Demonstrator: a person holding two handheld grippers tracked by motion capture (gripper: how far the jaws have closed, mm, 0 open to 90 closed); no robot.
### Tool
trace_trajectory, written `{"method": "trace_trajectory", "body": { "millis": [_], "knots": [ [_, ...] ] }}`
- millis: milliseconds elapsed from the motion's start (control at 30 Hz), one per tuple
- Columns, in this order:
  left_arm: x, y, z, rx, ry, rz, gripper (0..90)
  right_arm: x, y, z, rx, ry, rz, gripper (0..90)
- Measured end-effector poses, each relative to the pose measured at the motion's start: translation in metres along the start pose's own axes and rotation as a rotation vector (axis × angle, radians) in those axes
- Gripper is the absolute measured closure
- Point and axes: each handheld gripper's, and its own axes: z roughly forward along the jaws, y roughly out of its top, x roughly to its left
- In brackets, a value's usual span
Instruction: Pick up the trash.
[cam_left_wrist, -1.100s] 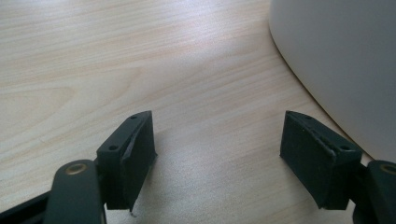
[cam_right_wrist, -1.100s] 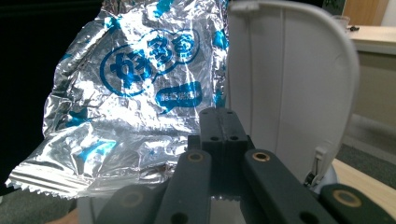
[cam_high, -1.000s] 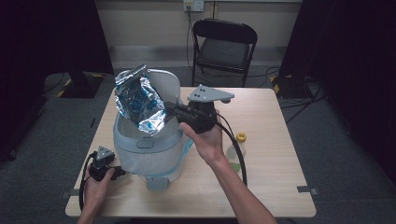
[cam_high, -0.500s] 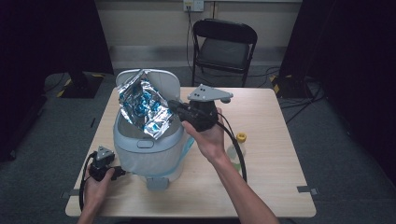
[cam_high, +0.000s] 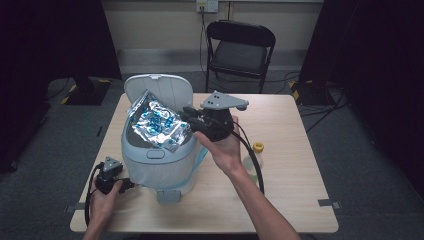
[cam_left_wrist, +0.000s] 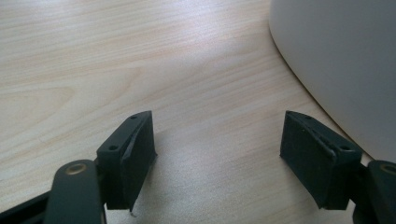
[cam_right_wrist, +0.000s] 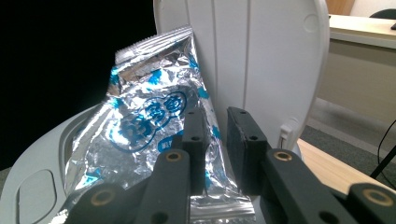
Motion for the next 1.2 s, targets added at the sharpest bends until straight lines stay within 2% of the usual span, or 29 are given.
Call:
{"method": "trace_trajectory", "body": {
  "millis": [100, 233, 333, 433, 500, 567, 667, 767, 833, 1033, 1200],
  "knots": [
    [0.000, 0.000, 0.000, 0.000, 0.000, 0.000, 25.7, -0.001, -0.002, -0.002, 0.015, 0.014, 0.005, 81.4],
    [0.000, 0.000, 0.000, 0.000, 0.001, 0.000, 25.7, -0.001, -0.009, 0.005, 0.054, 0.035, 0.008, 88.1],
    [0.000, 0.000, 0.000, 0.000, 0.000, 0.000, 25.7, -0.001, -0.011, 0.016, 0.112, 0.056, 0.019, 88.5],
    [0.000, 0.000, 0.000, 0.000, 0.000, 0.000, 25.7, 0.000, -0.011, 0.024, 0.132, 0.059, 0.026, 87.7],
    [0.000, 0.000, 0.000, 0.000, 0.000, 0.000, 25.7, -0.001, -0.011, 0.028, 0.144, 0.080, 0.038, 87.3],
    [0.000, 0.000, 0.000, 0.001, -0.001, 0.001, 25.7, -0.001, -0.010, 0.031, 0.160, 0.083, 0.029, 87.8],
    [0.000, 0.000, 0.000, 0.000, -0.001, 0.000, 25.5, 0.000, -0.005, 0.032, 0.161, 0.091, 0.024, 87.3],
    [0.000, 0.000, 0.000, 0.000, -0.001, 0.000, 25.5, -0.001, 0.000, 0.026, 0.123, 0.093, 0.030, 87.6],
    [0.000, 0.000, 0.000, 0.000, -0.001, 0.000, 25.5, -0.002, 0.001, 0.023, 0.117, 0.090, 0.023, 87.3],
    [0.000, 0.000, 0.000, 0.000, 0.000, 0.000, 25.5, -0.003, -0.004, 0.016, 0.108, 0.083, 0.024, 84.0],
    [0.000, 0.000, 0.000, 0.000, -0.001, 0.000, 25.5, -0.002, -0.009, 0.005, 0.076, 0.089, 0.035, 80.3]
  ]
}}
